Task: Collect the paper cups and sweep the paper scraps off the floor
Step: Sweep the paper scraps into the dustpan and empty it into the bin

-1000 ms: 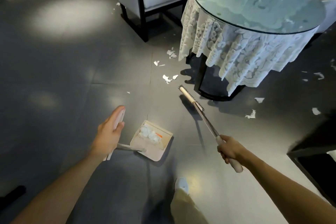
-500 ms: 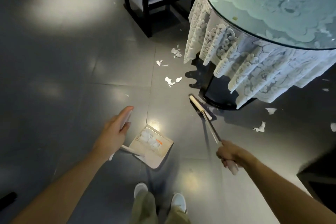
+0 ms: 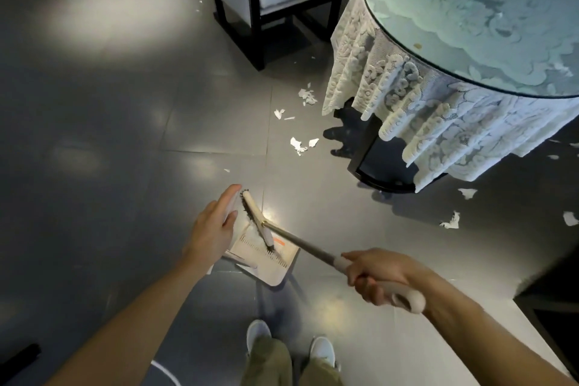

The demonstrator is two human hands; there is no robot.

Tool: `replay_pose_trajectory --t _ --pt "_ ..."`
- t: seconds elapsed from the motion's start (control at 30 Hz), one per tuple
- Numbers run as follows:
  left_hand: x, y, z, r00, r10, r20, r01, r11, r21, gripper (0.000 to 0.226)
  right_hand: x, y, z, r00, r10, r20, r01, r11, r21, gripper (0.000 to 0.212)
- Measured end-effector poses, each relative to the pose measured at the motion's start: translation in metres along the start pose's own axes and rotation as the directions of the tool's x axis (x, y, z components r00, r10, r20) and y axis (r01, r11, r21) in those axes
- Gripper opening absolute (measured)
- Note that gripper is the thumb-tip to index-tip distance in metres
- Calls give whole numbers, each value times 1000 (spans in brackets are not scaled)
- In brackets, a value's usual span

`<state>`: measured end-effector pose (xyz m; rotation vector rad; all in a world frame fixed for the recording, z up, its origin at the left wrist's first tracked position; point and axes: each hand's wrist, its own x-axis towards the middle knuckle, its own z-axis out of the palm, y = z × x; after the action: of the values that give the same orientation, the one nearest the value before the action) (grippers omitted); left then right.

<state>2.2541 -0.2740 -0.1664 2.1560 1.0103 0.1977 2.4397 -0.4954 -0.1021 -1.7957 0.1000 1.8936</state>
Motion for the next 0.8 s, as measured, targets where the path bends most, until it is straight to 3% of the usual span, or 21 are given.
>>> replay_pose_trajectory --t 0.07,0.13,0.23,0.4,0.53,0.8 --pt "1 -19 -18 1000 -20 3 20 999 -36 48 -2 -14 6 1000 -15 18 14 1000 19 64" --pt "3 -41 -38 999 -42 -3 41 997 -67 47 -3 -30 20 999 -45 9 46 998 -47 69" --pt "10 -68 -64 997 -73 1 73 994 -76 46 3 -65 38 997 -81 -4 80 992 -93 62" --pt "33 -97 -101 996 -79 -37 77 995 -59 46 26 -130 64 984 -154 -85 135 972 -193 30" --pt "65 -118 -129 984 -155 -91 149 986 -67 48 64 -185 75 960 -205 -191 135 934 -330 16" --pt "118 -153 -177 957 -244 -156 227 967 -118 47 156 -278 87 907 -335 -254 131 798 -588 22"
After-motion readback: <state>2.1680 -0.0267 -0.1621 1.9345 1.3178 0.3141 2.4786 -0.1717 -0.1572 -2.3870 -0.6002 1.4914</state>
